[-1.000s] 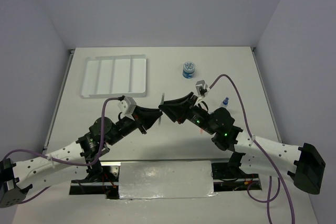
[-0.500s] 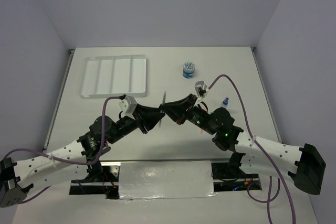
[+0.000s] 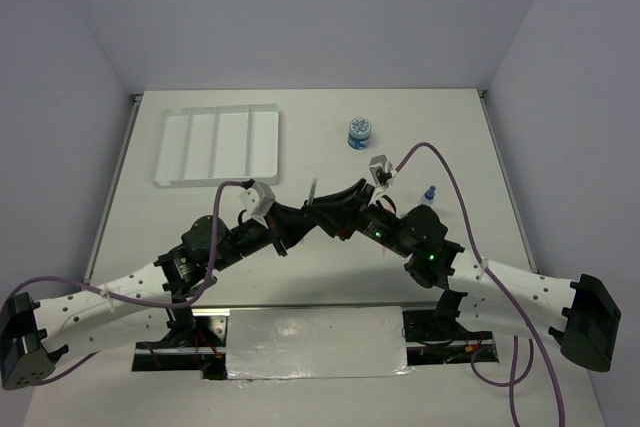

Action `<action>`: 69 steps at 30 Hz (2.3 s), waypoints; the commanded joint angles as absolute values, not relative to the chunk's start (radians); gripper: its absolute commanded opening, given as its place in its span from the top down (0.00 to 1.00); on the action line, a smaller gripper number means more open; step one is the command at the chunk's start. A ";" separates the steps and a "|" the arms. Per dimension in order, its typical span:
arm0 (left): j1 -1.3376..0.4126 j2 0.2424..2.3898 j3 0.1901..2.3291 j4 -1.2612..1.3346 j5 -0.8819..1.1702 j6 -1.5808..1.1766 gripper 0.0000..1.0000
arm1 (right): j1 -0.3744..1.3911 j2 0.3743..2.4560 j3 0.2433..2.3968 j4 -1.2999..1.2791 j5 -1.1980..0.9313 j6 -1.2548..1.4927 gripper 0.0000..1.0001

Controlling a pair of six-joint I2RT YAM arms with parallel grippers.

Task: Sort the stationery into containers
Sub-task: Close the pen cap on the pen.

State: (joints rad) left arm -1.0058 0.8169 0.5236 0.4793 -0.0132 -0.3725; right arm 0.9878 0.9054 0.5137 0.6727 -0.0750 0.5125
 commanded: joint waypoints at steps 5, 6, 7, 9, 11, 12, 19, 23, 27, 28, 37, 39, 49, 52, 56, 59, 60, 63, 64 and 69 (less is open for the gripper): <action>-1.011 0.776 0.548 0.511 0.014 -0.347 1.00 | 0.996 0.855 0.551 0.647 -0.049 0.471 0.35; -1.011 0.779 0.546 0.508 0.017 -0.347 1.00 | 0.997 0.853 0.560 0.618 -0.041 0.462 0.34; -1.011 0.781 0.545 0.508 0.021 -0.348 1.00 | 0.997 0.854 0.572 0.603 -0.028 0.445 0.34; -1.011 0.784 0.545 0.505 0.031 -0.350 1.00 | 0.999 0.856 0.610 0.557 -0.011 0.427 0.34; -1.011 0.785 0.545 0.503 0.035 -0.351 1.00 | 0.996 0.861 0.644 0.534 -0.002 0.397 0.35; -1.011 0.788 0.545 0.500 0.041 -0.350 1.00 | 0.996 0.864 0.655 0.517 -0.002 0.387 0.36; -1.011 0.785 0.535 0.497 0.051 -0.345 1.00 | 0.994 0.897 0.738 0.451 0.020 0.344 0.44; -1.012 0.792 0.535 0.488 0.058 -0.341 1.00 | 0.994 0.897 0.733 0.454 0.034 0.342 0.47; -1.012 0.796 0.537 0.483 0.066 -0.336 1.00 | 0.993 0.890 0.732 0.451 0.060 0.337 0.54; -1.011 0.796 0.537 0.483 0.066 -0.336 1.00 | 0.992 0.888 0.732 0.449 0.063 0.339 0.62; -1.012 0.798 0.560 0.473 0.023 -0.339 1.00 | 0.994 0.905 0.686 0.468 0.028 0.360 1.00; -1.012 0.810 0.597 0.453 0.015 -0.312 1.00 | 0.994 0.926 0.640 0.505 0.011 0.382 1.00; -0.960 0.894 0.773 0.408 0.046 -0.195 1.00 | 0.994 1.068 0.469 0.678 -0.041 0.462 1.00; -0.930 0.874 0.778 0.410 0.052 -0.190 1.00 | 0.997 1.083 0.437 0.683 -0.048 0.471 1.00; -0.876 0.853 0.779 0.434 0.115 -0.222 1.00 | 0.999 1.109 0.379 0.695 -0.058 0.489 1.00; -0.871 0.857 0.793 0.448 0.147 -0.230 1.00 | 1.011 1.147 0.362 0.719 -0.064 0.500 1.00; -0.871 0.854 0.792 0.456 0.149 -0.235 1.00 | 1.017 1.160 0.361 0.730 -0.058 0.499 1.00; -0.851 0.844 0.801 0.476 0.161 -0.247 1.00 | 1.051 1.233 0.350 0.765 -0.037 0.509 1.00; -0.845 0.842 0.807 0.474 0.170 -0.248 1.00 | 1.058 1.250 0.341 0.779 -0.035 0.514 1.00; -0.795 0.816 0.810 0.494 0.184 -0.271 1.00 | 1.112 1.321 0.328 0.822 -0.012 0.529 1.00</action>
State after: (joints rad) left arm -0.8215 0.8883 0.6609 -0.0177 0.1555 -0.2401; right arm 1.0080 1.2259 0.4084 1.1133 0.1543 0.5346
